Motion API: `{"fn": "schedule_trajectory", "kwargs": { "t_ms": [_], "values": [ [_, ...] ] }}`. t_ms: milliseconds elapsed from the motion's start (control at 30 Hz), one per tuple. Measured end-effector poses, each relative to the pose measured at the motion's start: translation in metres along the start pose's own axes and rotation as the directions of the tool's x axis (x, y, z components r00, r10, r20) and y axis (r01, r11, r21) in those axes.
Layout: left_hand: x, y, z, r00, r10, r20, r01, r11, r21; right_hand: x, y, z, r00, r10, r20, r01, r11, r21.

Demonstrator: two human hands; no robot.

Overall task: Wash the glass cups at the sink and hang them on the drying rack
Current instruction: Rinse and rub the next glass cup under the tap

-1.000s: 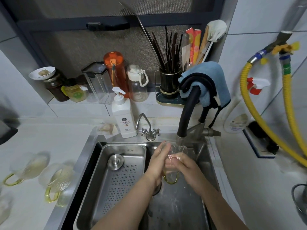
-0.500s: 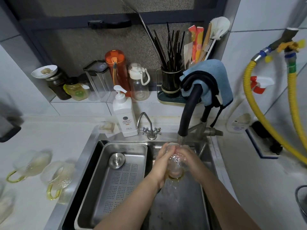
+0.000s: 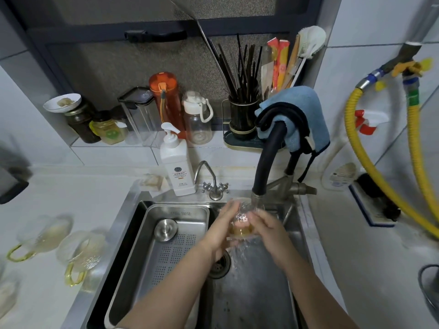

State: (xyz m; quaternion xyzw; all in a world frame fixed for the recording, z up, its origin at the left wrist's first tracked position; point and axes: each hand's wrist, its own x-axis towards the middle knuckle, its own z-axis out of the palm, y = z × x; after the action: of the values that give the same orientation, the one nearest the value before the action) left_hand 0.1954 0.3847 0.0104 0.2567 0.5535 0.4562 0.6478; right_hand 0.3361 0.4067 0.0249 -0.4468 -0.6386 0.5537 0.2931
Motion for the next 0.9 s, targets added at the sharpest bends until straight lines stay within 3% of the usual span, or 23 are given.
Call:
{"fn": "schedule_trajectory", "kwargs": {
  "t_ms": [67, 133, 233, 300, 400, 500, 600, 700, 800, 900],
  "values": [
    [-0.001, -0.005, -0.002, 1.000, 0.020, 0.019, -0.018, 0.996, -0.086, 0.004, -0.001, 0.005, 0.998, 0.048, -0.027, -0.046, 0.995, 0.085],
    [-0.002, -0.005, -0.004, 1.000, 0.021, 0.001, -0.021, 0.986, -0.167, 0.003, 0.001, 0.006, 0.996, 0.079, 0.043, -0.084, 0.984, 0.158],
    [-0.006, -0.001, -0.004, 0.999, -0.034, 0.012, 0.035, 0.995, -0.088, -0.008, 0.007, -0.001, 0.988, 0.050, 0.143, -0.084, 0.966, 0.244],
    [-0.008, -0.003, -0.002, 0.999, -0.042, 0.024, 0.043, 0.998, -0.046, -0.011, 0.008, -0.005, 0.995, 0.034, 0.089, -0.058, 0.959, 0.276],
    [-0.011, -0.015, 0.001, 0.998, 0.022, 0.060, -0.017, 0.996, -0.086, -0.004, 0.008, -0.003, 0.987, 0.156, -0.025, -0.135, 0.916, 0.377],
    [-0.015, -0.019, 0.005, 0.994, 0.113, 0.007, -0.113, 0.993, 0.024, -0.001, 0.004, -0.003, 0.985, 0.171, 0.014, -0.163, 0.914, 0.372],
    [-0.010, -0.021, 0.001, 0.991, 0.134, -0.017, -0.132, 0.987, 0.089, -0.010, 0.000, -0.006, 0.988, 0.075, 0.135, -0.124, 0.903, 0.410],
    [-0.007, -0.025, 0.001, 0.985, 0.173, -0.007, -0.171, 0.977, 0.130, -0.009, 0.005, -0.006, 0.994, 0.083, 0.076, -0.108, 0.896, 0.431],
    [-0.009, -0.024, 0.004, 0.963, 0.258, -0.075, -0.255, 0.966, 0.045, -0.002, 0.006, 0.001, 0.987, 0.158, -0.002, -0.143, 0.894, 0.425],
    [-0.005, -0.019, 0.007, 0.973, 0.184, -0.139, -0.194, 0.979, -0.067, -0.005, 0.004, 0.010, 0.997, 0.074, 0.000, -0.072, 0.975, 0.210]
  ]
}}
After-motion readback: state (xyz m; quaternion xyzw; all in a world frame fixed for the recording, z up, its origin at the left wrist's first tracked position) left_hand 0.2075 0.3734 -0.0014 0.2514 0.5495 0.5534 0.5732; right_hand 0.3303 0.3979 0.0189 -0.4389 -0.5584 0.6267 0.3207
